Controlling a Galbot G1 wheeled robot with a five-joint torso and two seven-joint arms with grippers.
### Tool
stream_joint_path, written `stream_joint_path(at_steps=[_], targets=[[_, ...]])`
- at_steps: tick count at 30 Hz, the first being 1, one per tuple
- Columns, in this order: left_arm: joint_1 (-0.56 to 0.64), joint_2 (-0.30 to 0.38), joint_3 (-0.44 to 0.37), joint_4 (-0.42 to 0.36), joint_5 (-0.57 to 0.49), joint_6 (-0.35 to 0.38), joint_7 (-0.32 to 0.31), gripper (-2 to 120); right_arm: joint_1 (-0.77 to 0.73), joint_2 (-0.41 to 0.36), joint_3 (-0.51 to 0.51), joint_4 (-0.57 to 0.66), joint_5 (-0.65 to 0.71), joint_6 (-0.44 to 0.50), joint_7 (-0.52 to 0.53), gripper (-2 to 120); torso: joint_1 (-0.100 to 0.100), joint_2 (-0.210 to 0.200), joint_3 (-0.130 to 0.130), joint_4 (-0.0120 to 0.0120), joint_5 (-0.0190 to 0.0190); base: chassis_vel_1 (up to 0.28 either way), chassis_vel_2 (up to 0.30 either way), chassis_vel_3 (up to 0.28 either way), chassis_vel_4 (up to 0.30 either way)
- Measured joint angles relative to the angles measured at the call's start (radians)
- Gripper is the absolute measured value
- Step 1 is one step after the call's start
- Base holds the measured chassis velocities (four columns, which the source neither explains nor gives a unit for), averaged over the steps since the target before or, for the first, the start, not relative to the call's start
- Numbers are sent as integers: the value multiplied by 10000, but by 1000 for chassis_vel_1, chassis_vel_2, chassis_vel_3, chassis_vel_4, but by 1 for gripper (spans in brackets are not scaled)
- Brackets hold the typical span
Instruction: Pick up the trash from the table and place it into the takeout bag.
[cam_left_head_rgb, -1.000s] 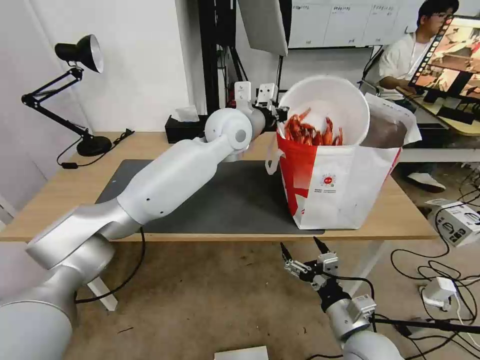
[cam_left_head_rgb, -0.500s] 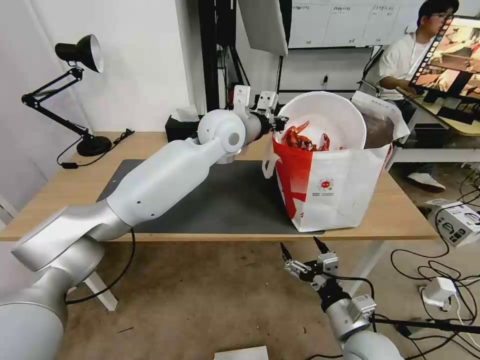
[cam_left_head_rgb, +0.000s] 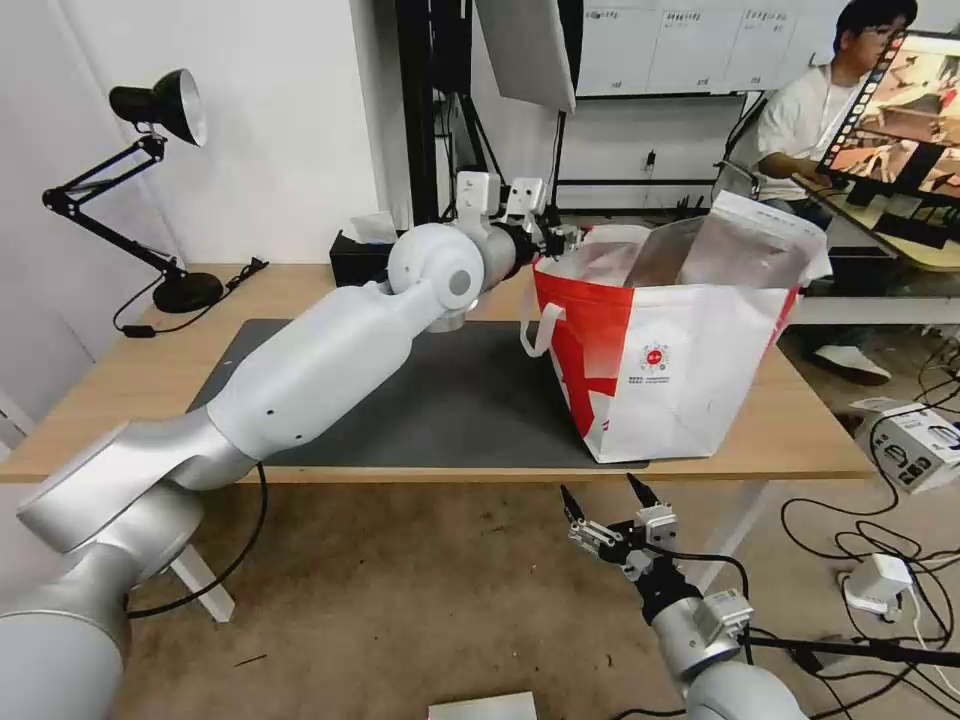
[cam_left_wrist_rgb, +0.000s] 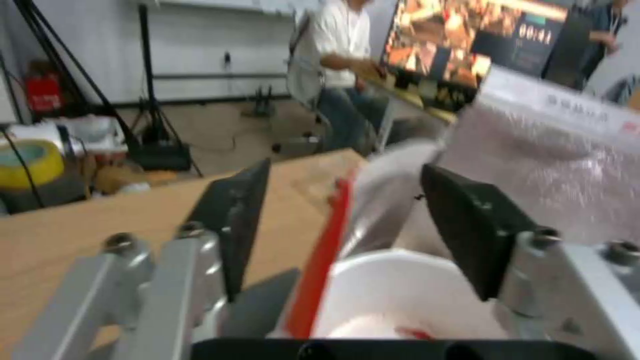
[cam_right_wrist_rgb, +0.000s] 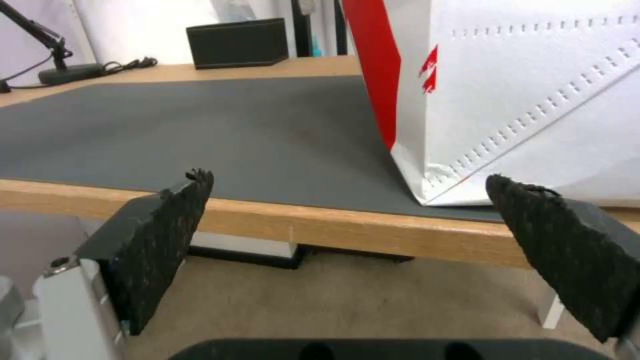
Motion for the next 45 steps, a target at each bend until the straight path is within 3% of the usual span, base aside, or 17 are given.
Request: stream_joint_path(at_steps=[4,8,14,17,18,19,21,23,29,30,36,43,45], targets=[[219,445,-24,-285,226,-718,246,88,0,0,0,0,0,0,0,100,0,0,0,0,0,0,0,0,0],[546,1014,164,-351,1240,-1607,755,99,0,0,0,0,0,0,0,100,0,0,-1,-1,-1,0,0,0,0],[1426,2004,-52,-727,1772,-2272,1347,100,0,0,0,0,1,0,-1,100,0,0,0,-1,-3,0,0,0,0],[1987,2607,-406,-1011,1837,-2636,1818,100,0,0,0,0,0,0,-2,100,0,0,-1,3,-3,0,0,0,0],[2417,3027,-751,-1119,2017,-3053,2206,100,0,-1,1,0,0,0,0,100,0,1,-2,2,-2,0,0,0,0],[2417,3027,-751,-1119,2017,-3053,2206,100,0,-1,1,0,0,0,0,100,0,1,-2,2,-2,0,0,0,0],[3083,3433,-1237,-1325,2143,-3499,2522,100,0,0,1,0,0,0,-1,100,0,0,-1,2,-2,0,0,0,0],[3387,3577,-1501,-1473,2156,-3541,2562,100,0,0,1,0,0,0,-2,100,1,0,0,0,-6,0,0,0,0],[5751,4323,-3537,-2298,2375,-3803,2752,100,0,0,0,0,0,0,-1,100,0,1,-1,0,-1,0,0,0,0],[5751,4323,-3537,-2298,2375,-3803,2752,100,0,0,0,0,0,0,-1,100,0,1,-1,0,-1,0,0,0,0],[8417,5089,-5501,-2901,3277,-4411,3414,100,0,-1,1,0,0,0,0,100,0,1,-1,2,1,0,0,0,0],[10412,5010,-6892,-3295,3931,-4872,3459,100,0,-1,0,0,1,0,-1,100,-1,0,0,1,-2,0,0,0,0],[11468,4791,-7853,-3551,4272,-4961,3453,100,0,-1,0,0,1,0,-1,100,-1,1,-1,0,2,0,0,0,0]])
